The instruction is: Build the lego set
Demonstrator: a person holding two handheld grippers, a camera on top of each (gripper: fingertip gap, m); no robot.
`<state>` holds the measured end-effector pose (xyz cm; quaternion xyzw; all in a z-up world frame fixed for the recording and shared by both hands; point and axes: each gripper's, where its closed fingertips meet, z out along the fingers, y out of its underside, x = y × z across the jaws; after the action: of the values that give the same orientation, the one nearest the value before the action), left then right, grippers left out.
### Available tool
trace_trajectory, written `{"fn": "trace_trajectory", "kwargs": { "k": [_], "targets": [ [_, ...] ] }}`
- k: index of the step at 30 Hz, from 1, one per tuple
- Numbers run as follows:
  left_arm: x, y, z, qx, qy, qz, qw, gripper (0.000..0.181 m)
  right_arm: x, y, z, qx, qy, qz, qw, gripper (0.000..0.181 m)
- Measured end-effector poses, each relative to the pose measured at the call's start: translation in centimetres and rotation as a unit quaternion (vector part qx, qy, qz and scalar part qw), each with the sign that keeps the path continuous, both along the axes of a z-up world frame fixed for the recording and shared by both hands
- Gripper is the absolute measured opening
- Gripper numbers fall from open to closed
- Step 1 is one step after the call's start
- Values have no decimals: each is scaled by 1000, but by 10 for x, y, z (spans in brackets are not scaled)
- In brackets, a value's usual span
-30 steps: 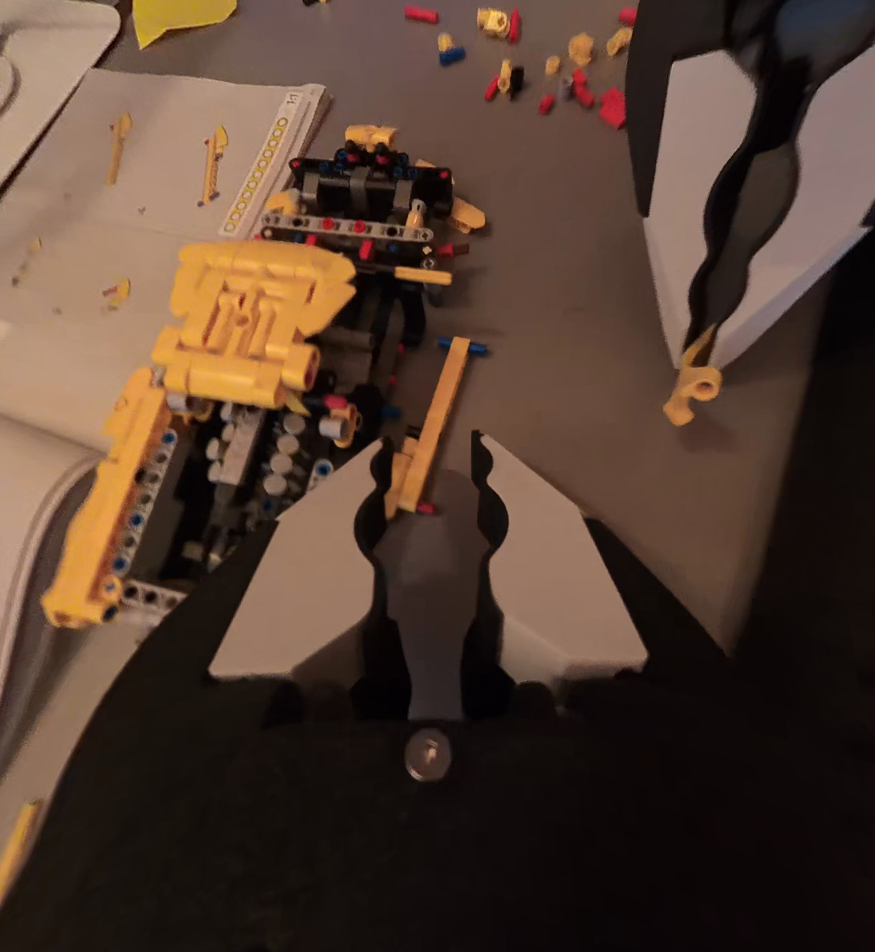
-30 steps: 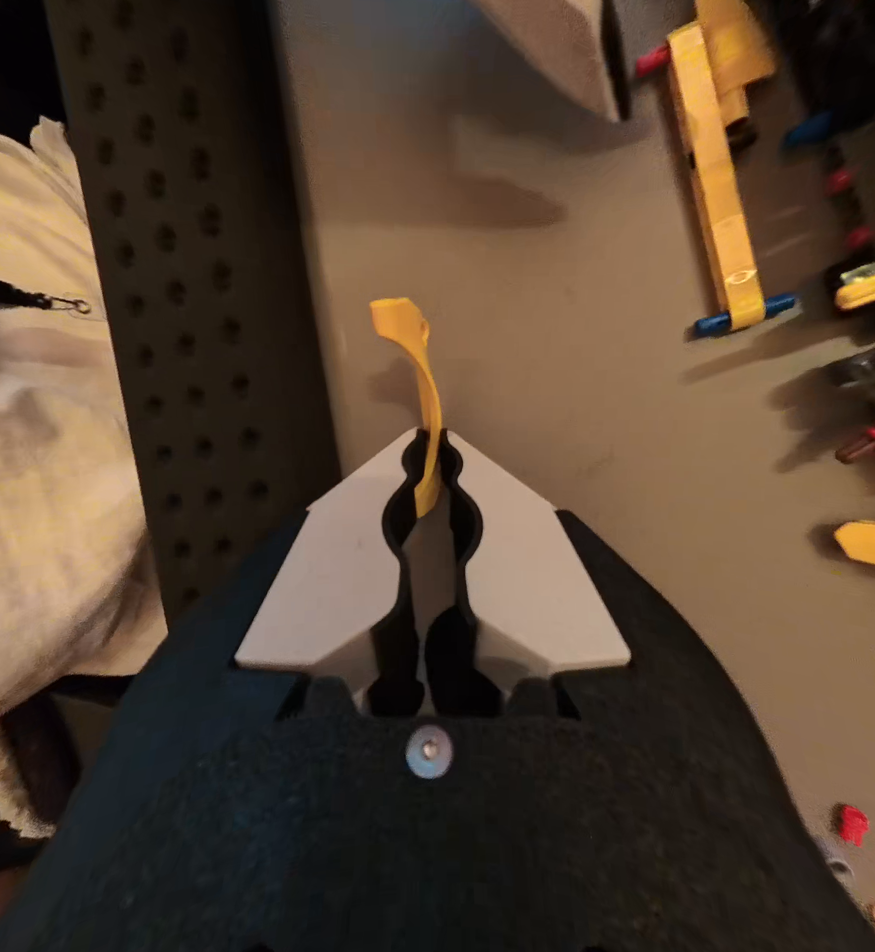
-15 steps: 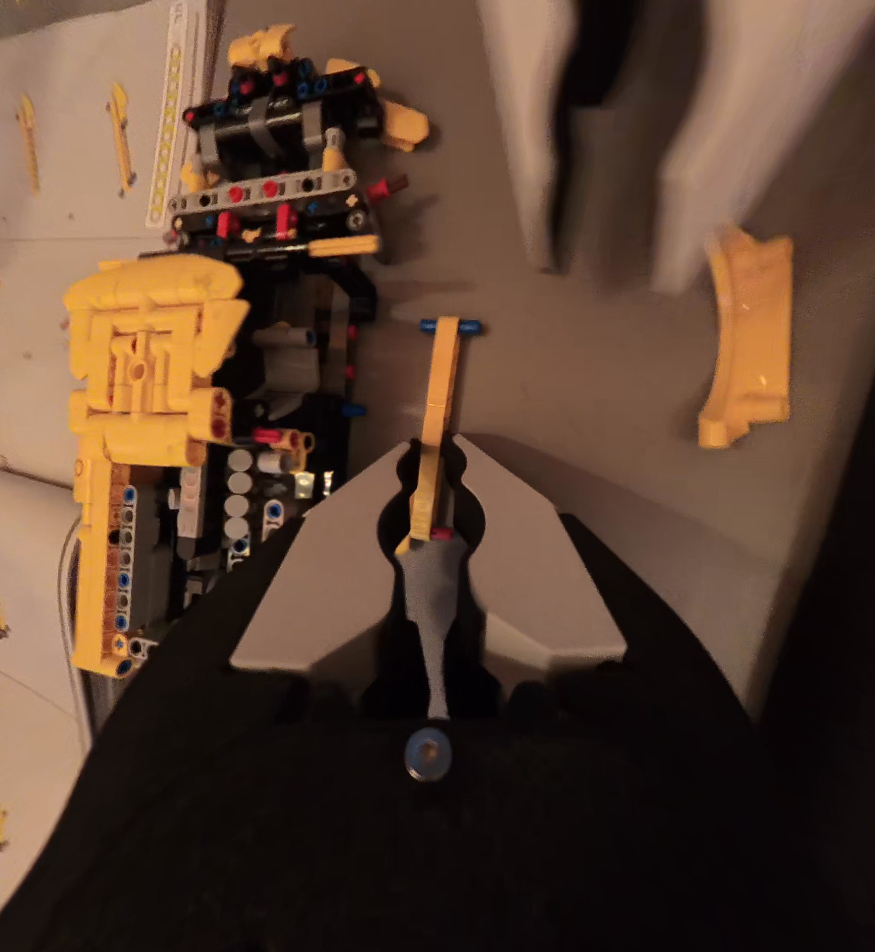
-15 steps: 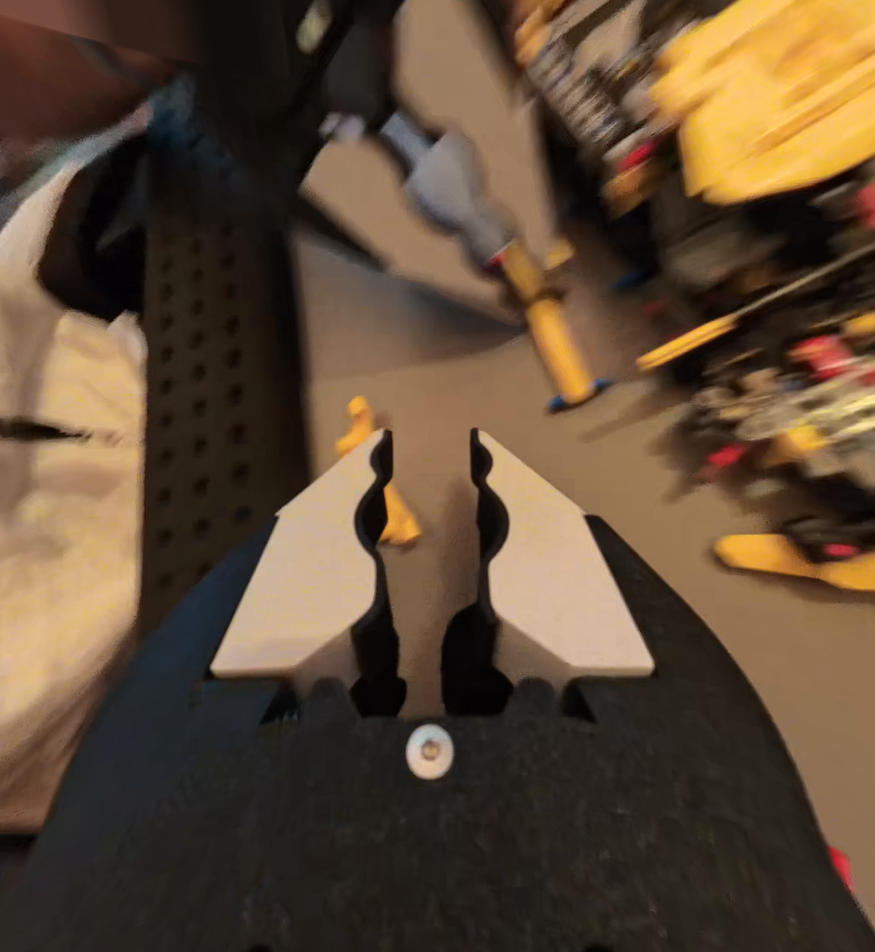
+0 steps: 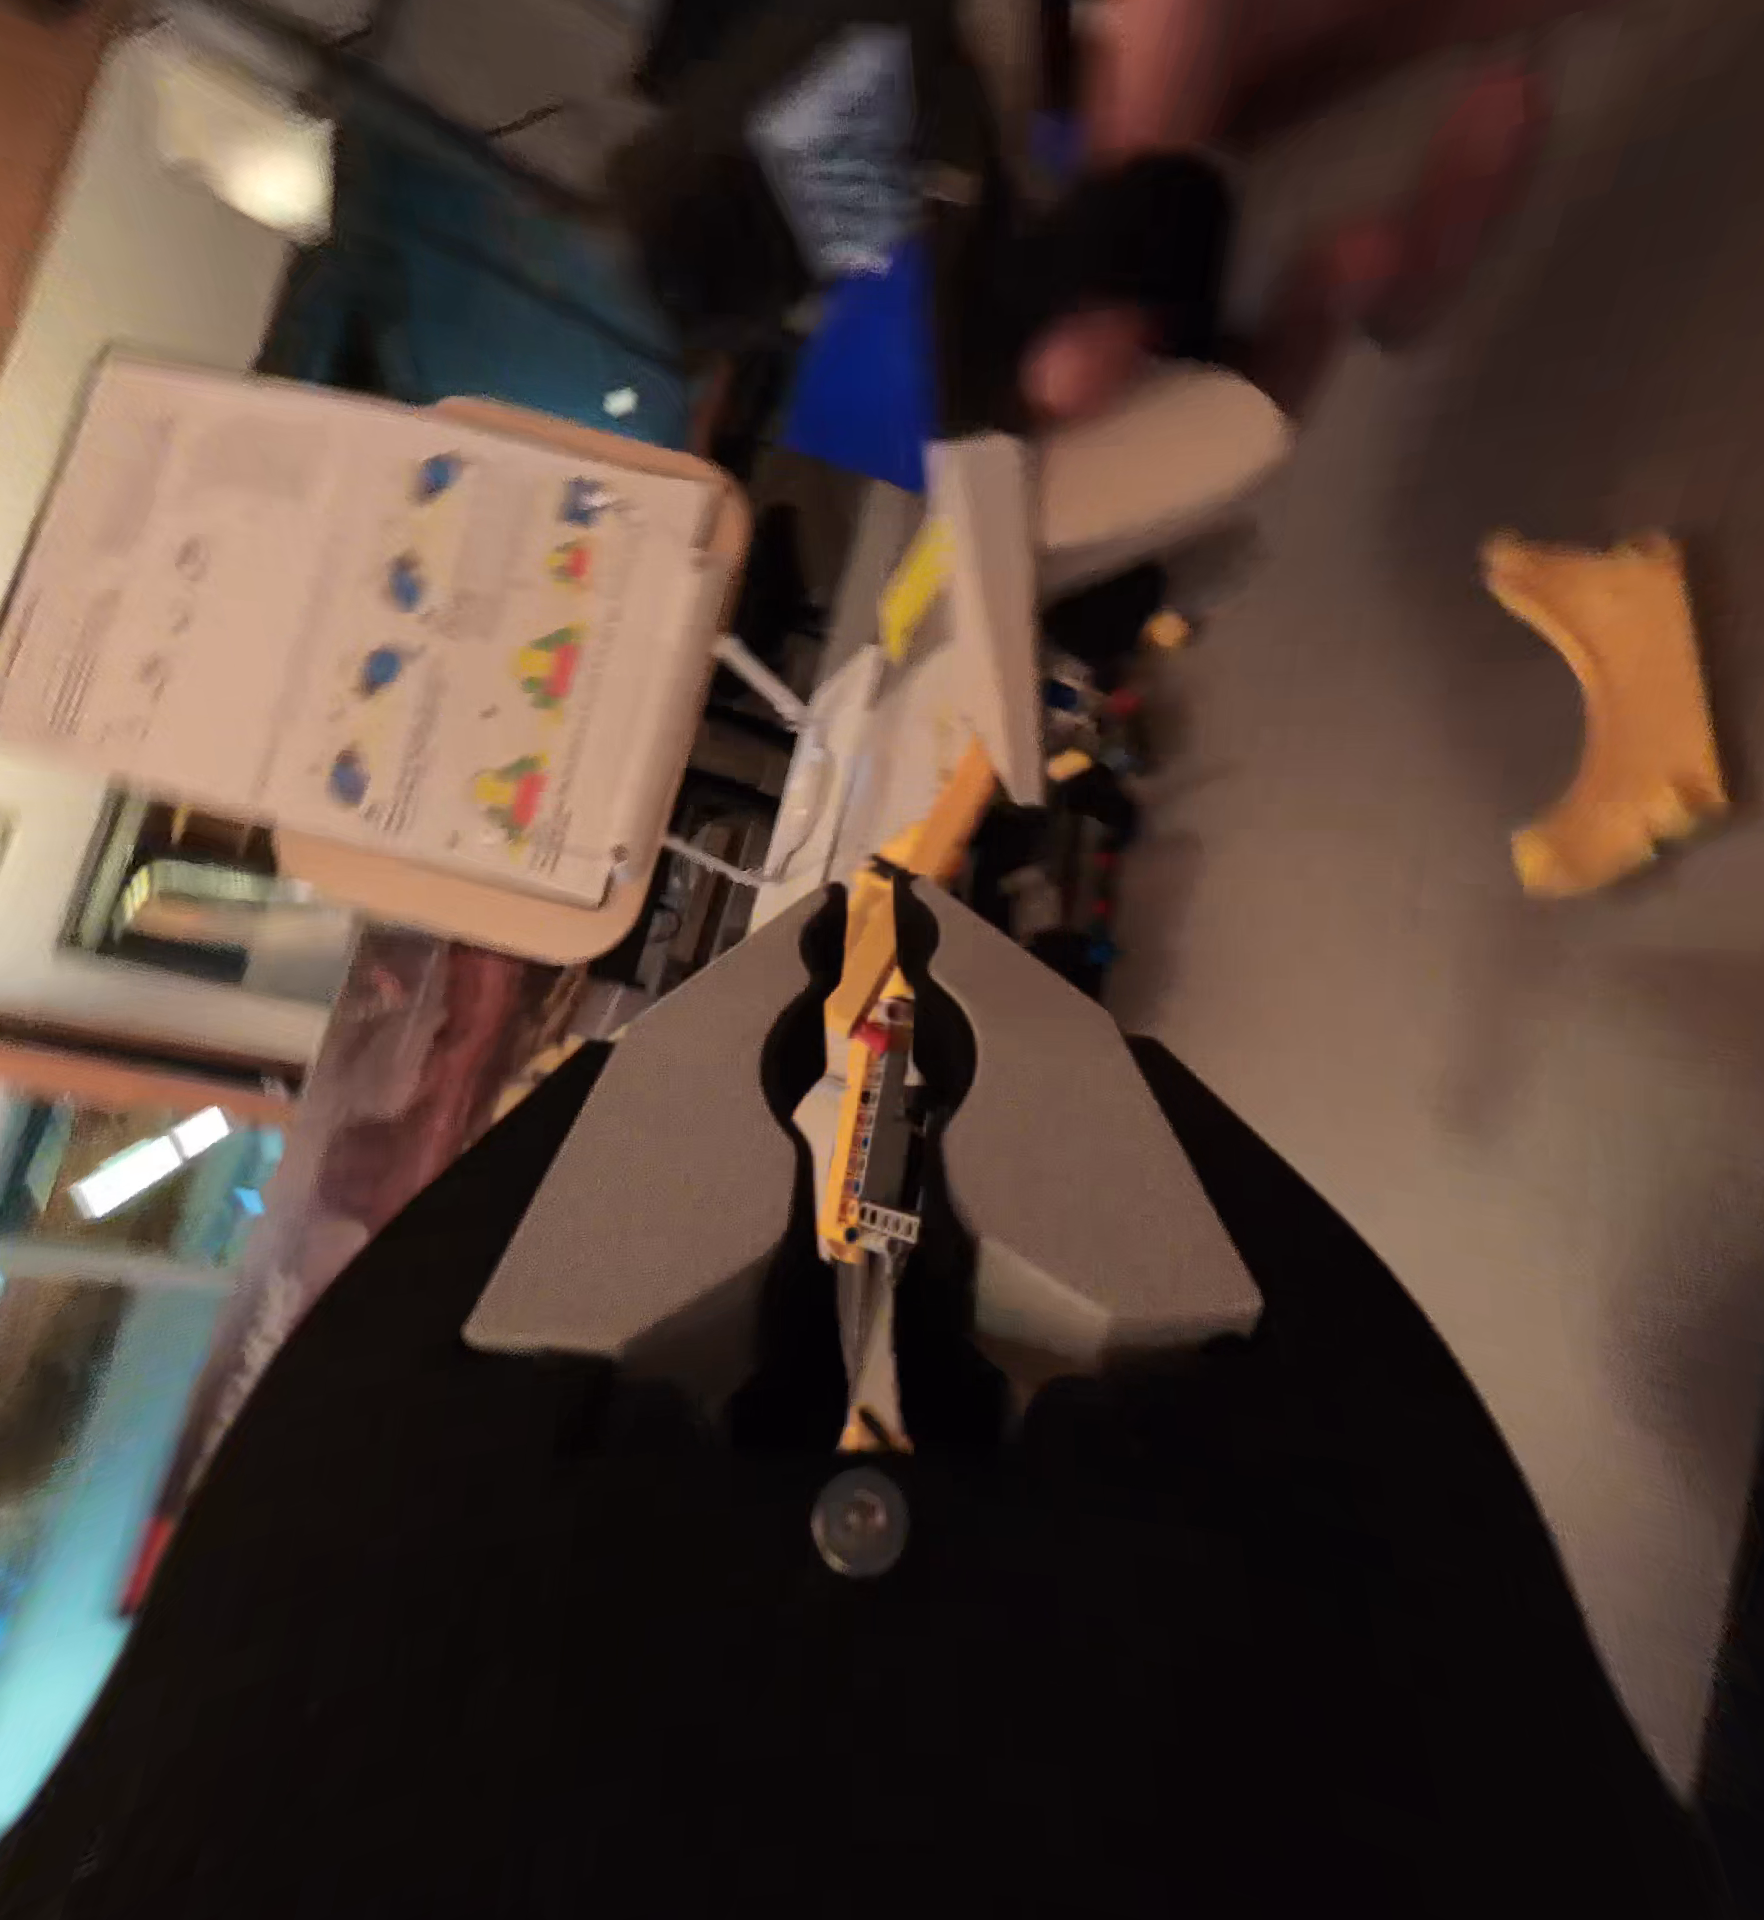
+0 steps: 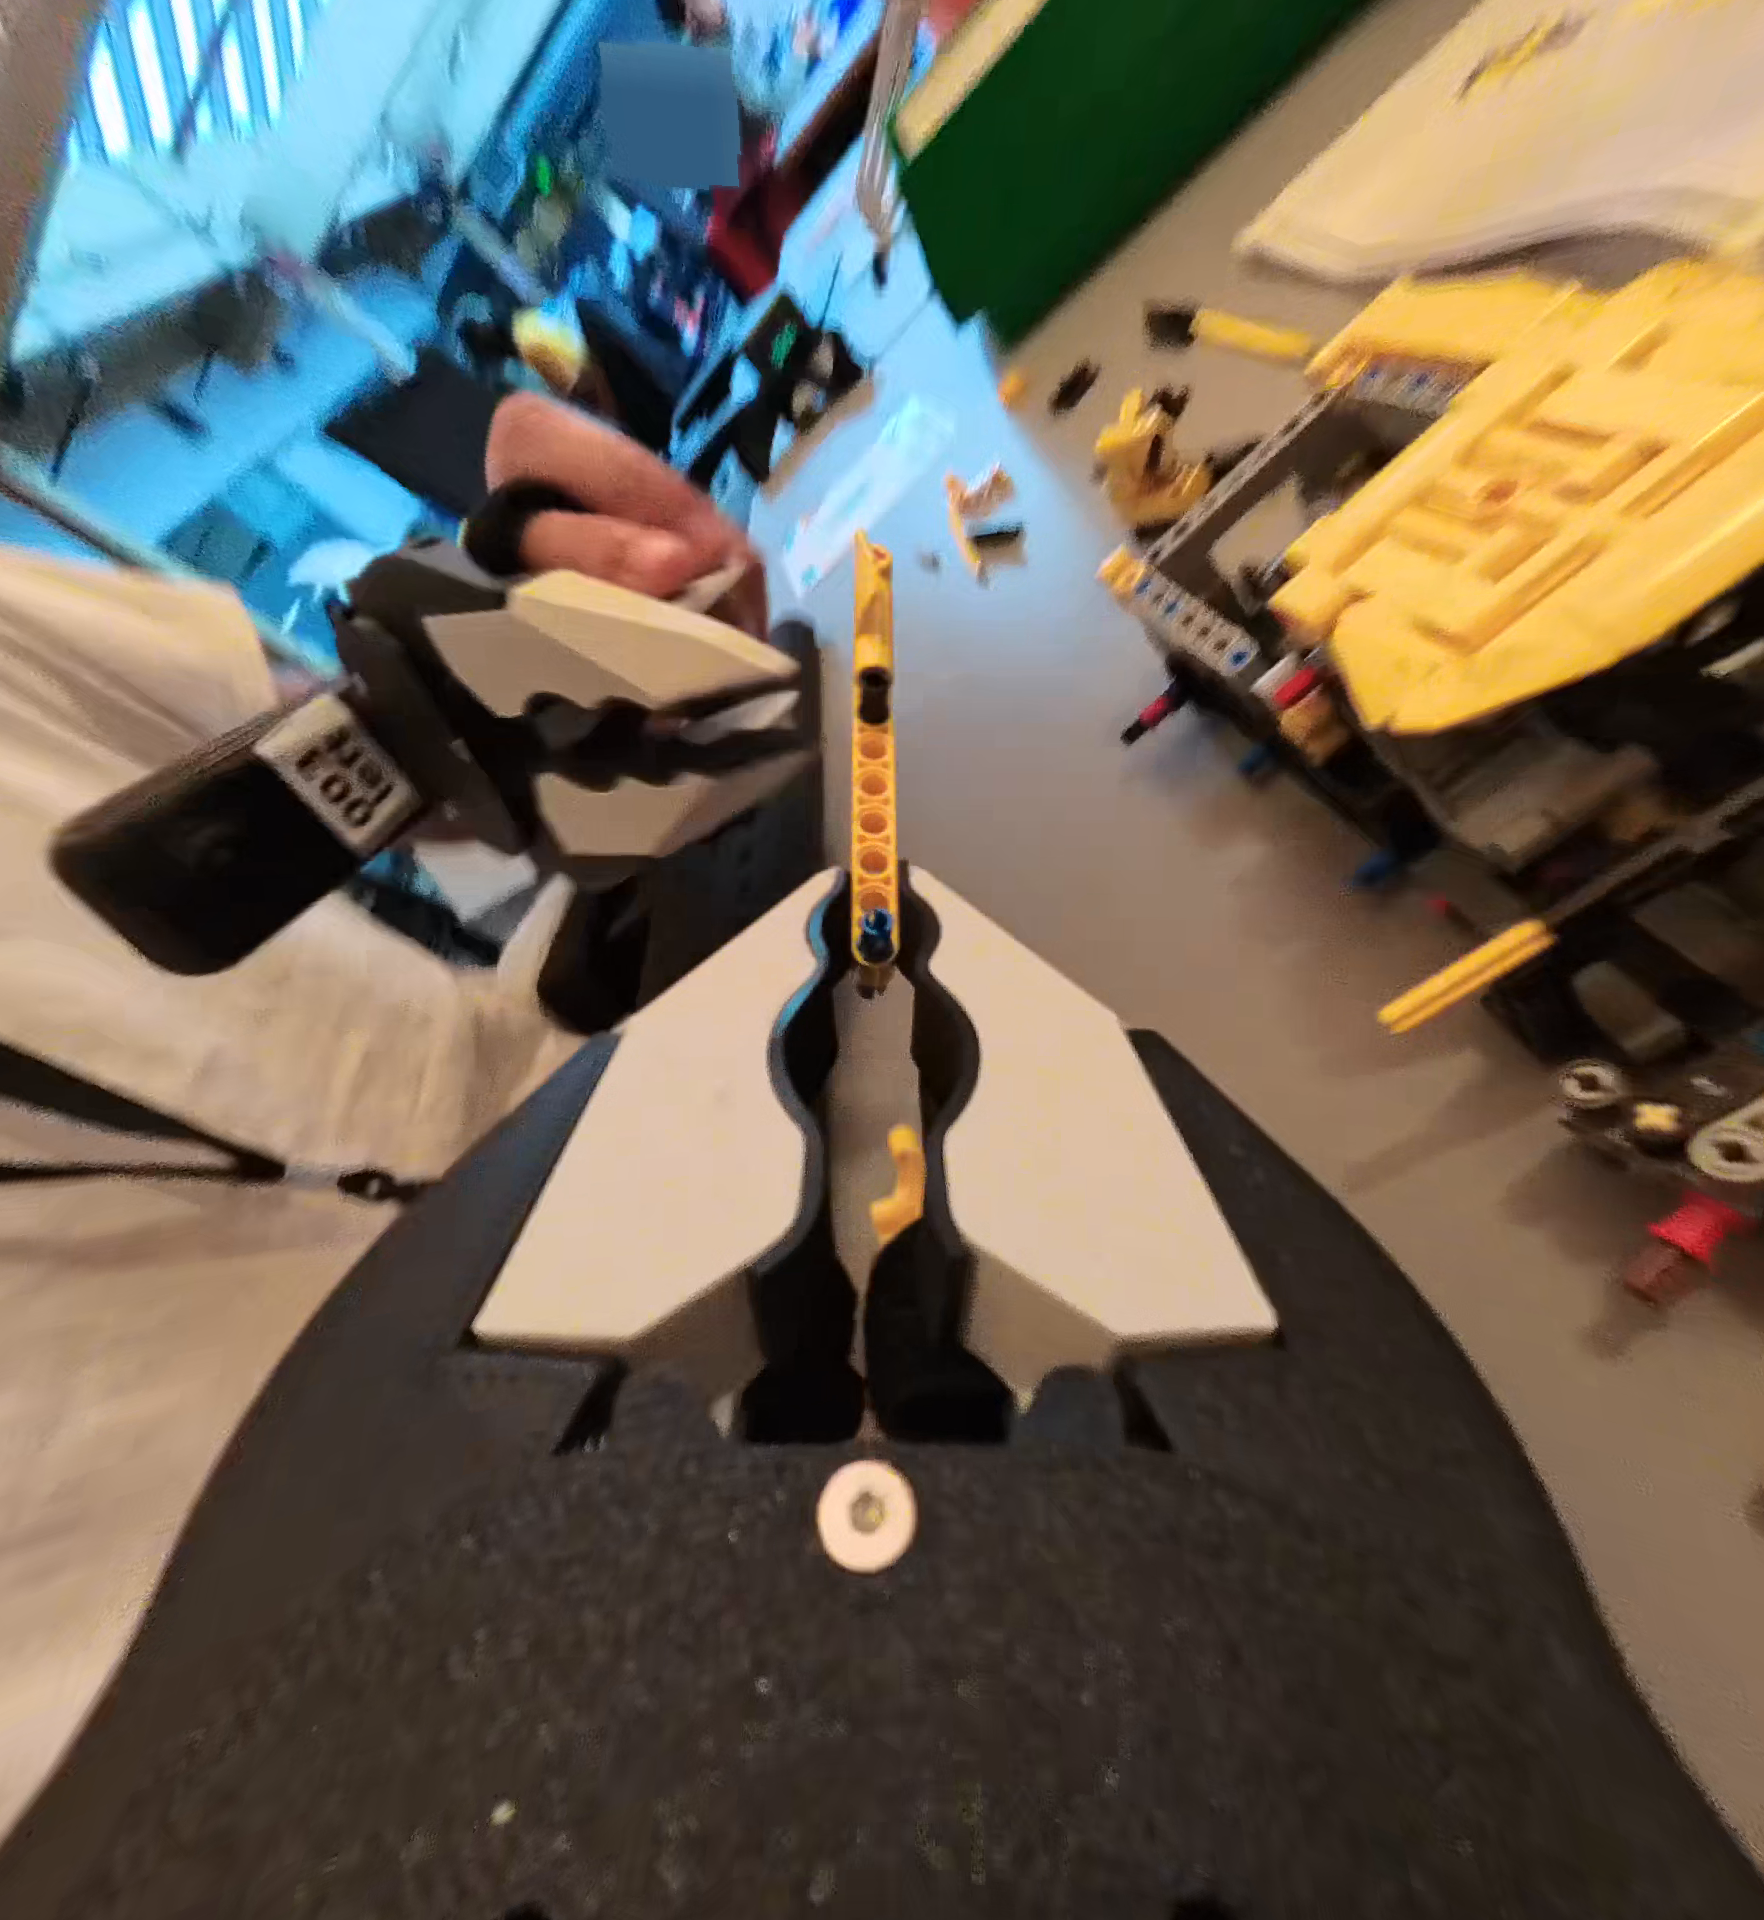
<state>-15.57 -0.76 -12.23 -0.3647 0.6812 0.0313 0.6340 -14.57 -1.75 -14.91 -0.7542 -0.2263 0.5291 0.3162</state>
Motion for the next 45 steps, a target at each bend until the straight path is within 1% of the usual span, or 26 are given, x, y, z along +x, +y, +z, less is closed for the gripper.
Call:
{"fn": "trace_trajectory", "kwargs": {
  "k": [1,2,3,4,5,7,8,9,10,11,12,14,16,18,19,21,23,25,27,29,31,33,34,38,41,45],
  "targets": [
    [-4,3,13,-47,-60,24,997,8,2,6,5,8,12,-27,1000,5],
    [-8,5,21,-127,-117,47,984,11,1,9,12,20,31,-43,998,6],
    [-10,5,23,-228,-167,58,958,18,1,13,20,33,55,-67,996,5],
    [-9,2,22,-336,-210,50,917,25,-1,15,30,40,85,-82,992,5],
    [-6,0,23,-437,-250,34,863,26,-6,12,41,51,120,-80,988,6],
    [-3,1,29,-594,-316,-14,740,31,-13,14,51,61,156,-102,981,5],
    [-3,1,35,-647,-336,-49,683,32,-18,12,52,56,166,-97,980,5],
    [-3,1,39,-684,-343,-80,638,32,-24,10,53,53,176,-89,979,6],
    [-4,-1,41,-708,-335,-106,612,31,-27,9,53,51,181,-90,978,5],
    [-4,-4,39,-723,-313,-125,603,30,-30,7,49,45,172,-81,981,6],
    [-5,-6,33,-729,-284,-132,609,30,-34,4,44,42,157,-66,984,6],
    [-9,-9,25,-726,-235,-143,630,15,-37,-4,36,43,117,-37,991,6],
    [-13,-17,22,-735,-196,-165,628,9,-39,-10,33,58,76,-9,995,6],
    [-15,-22,24,-743,-185,-186,616,7,-41,-15,33,62,49,18,997,5],
    [-15,-20,24,-742,-190,-183,617,7,-40,-12,32,70,29,9,997,6],
    [-15,-13,23,-719,-208,-175,640,7,-37,-2,29,92,-10,-19,996,9],
    [-17,0,21,-658,-239,-145,699,7,-31,9,33,93,-6,-65,994,36],
    [-19,19,10,-557,-247,-74,790,7,-27,20,31,56,-1,-114,992,69],
    [-21,24,8,-452,-238,-36,859,7,-37,25,32,48,10,-154,987,90],
    [-21,20,11,-355,-227,-20,907,7,-53,27,35,63,18,-170,983,117],
    [-19,13,13,-285,-214,-16,934,7,-61,30,41,79,20,-182,980,119],
    [-19,10,17,-244,-216,-9,945,7,-65,31,44,96,16,-178,979,117],
    [-20,12,18,-231,-217,-2,949,7,-67,28,47,100,22,-166,981,107],
    [-21,11,19,-216,-220,3,951,7,-68,27,46,128,-13,-167,977,107],
    [-19,12,14,-198,-204,14,959,7,-78,19,41,124,-26,-132,983,107],
    [-19,14,12,-175,-195,29,965,8,-76,22,35,139,-60,-136,979,107]
  ]
}}
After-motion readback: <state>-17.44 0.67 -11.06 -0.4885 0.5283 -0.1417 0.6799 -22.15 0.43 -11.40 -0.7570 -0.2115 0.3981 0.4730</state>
